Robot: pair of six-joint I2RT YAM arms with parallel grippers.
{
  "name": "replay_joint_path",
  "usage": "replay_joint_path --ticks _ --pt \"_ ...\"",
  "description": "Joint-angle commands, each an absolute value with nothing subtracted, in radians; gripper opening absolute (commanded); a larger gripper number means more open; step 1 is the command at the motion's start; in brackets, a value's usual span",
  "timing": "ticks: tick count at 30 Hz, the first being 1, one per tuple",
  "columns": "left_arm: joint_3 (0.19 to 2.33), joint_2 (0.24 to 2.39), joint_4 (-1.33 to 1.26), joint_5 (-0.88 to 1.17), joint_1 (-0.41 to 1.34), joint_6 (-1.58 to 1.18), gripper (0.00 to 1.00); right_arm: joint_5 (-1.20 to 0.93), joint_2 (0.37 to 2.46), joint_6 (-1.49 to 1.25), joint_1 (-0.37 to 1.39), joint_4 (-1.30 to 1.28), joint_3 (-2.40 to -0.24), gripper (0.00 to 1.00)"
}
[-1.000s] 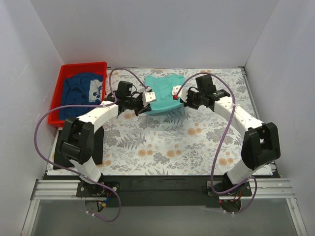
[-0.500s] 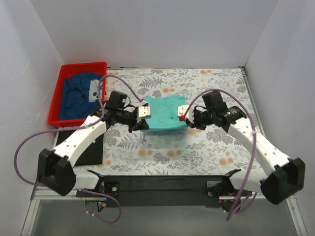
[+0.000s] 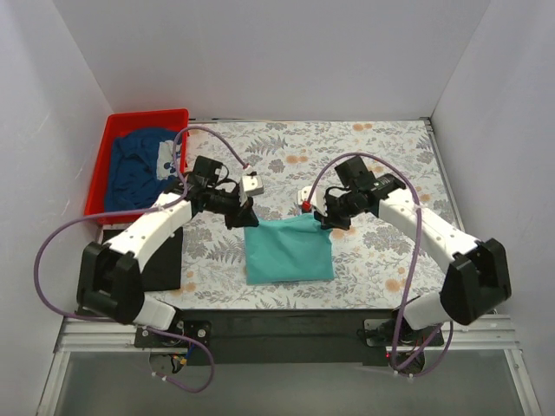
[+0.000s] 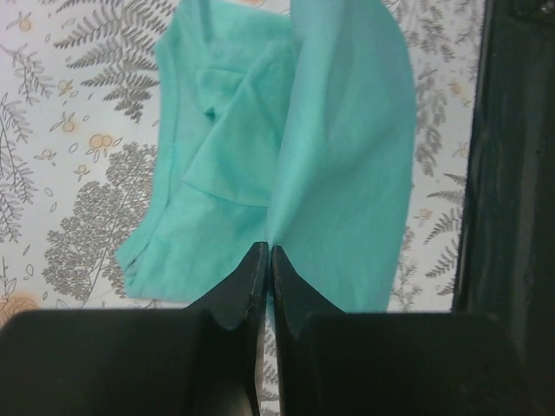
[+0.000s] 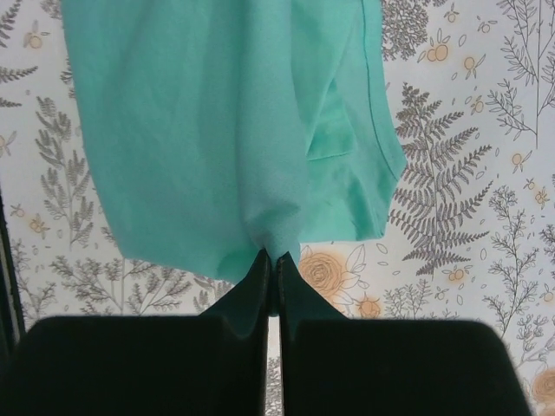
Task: Fold and stack the t-shirts
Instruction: Fold the tshirt
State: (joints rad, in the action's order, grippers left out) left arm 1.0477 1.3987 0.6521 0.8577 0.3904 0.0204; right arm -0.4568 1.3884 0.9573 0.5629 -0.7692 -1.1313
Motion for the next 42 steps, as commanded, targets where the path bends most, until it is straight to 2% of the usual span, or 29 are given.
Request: replay_joint_path --ticks 1,6,13,16,22,24,25,26,27,28,29,31,33,34,38,42 --pt "1.15 1.508 0.577 0.848 0.356 0.015 0.0 -0.501 1.469 1.029 0.496 -0.749 -1.23 0.01" --pt "1.216 1.737 0.52 0.793 0.321 0.038 0.0 -0.52 1.67 1.058 0.465 -0.722 -1.319 0.01" --pt "1.212 1.894 0.459 0.75 0.311 0.051 0.0 -0.546 1.919 0.979 0.46 -0.674 -1.347 0.01" --pt "1.169 1.869 0.454 0.776 0.311 0.051 0.0 -0.551 1.916 0.927 0.459 -0.634 -1.296 0.01" --pt "0.965 1.649 0.453 0.828 0.357 0.098 0.0 -0.617 1.709 0.792 0.511 -0.612 -1.059 0.01" --pt "0.927 1.563 0.454 0.865 0.368 0.078 0.0 -0.646 1.637 0.755 0.511 -0.617 -1.005 0.12" --pt "0.898 1.539 0.453 0.867 0.368 0.072 0.07 -0.65 1.617 0.723 0.509 -0.621 -0.994 0.19" --pt "0.882 1.487 0.449 0.871 0.37 0.071 0.14 -0.653 1.576 0.706 0.511 -0.63 -0.991 0.39" --pt "0.87 1.464 0.446 0.87 0.37 0.071 0.2 -0.673 1.557 0.69 0.509 -0.64 -1.0 0.52" --pt "0.861 1.444 0.445 0.867 0.37 0.072 0.29 -0.687 1.527 0.657 0.506 -0.656 -1.011 0.59" --pt "0.861 1.422 0.443 0.867 0.37 0.074 0.33 -0.702 1.514 0.637 0.502 -0.657 -1.023 0.64" --pt "0.871 1.396 0.44 0.879 0.374 0.066 0.39 -0.748 1.512 0.573 0.482 -0.654 -1.077 0.64" --pt "0.896 1.4 0.417 0.876 0.402 0.038 0.41 -0.782 1.548 0.523 0.46 -0.644 -1.133 0.59" --pt "0.903 1.408 0.385 0.868 0.416 0.029 0.42 -0.798 1.612 0.494 0.456 -0.638 -1.19 0.49" --pt "0.904 1.466 0.267 0.804 0.514 -0.04 0.44 -0.873 1.773 0.341 0.442 -0.58 -1.293 0.24" --pt "0.9 1.532 0.183 0.75 0.566 -0.052 0.44 -0.9 1.879 0.186 0.443 -0.491 -1.345 0.13"
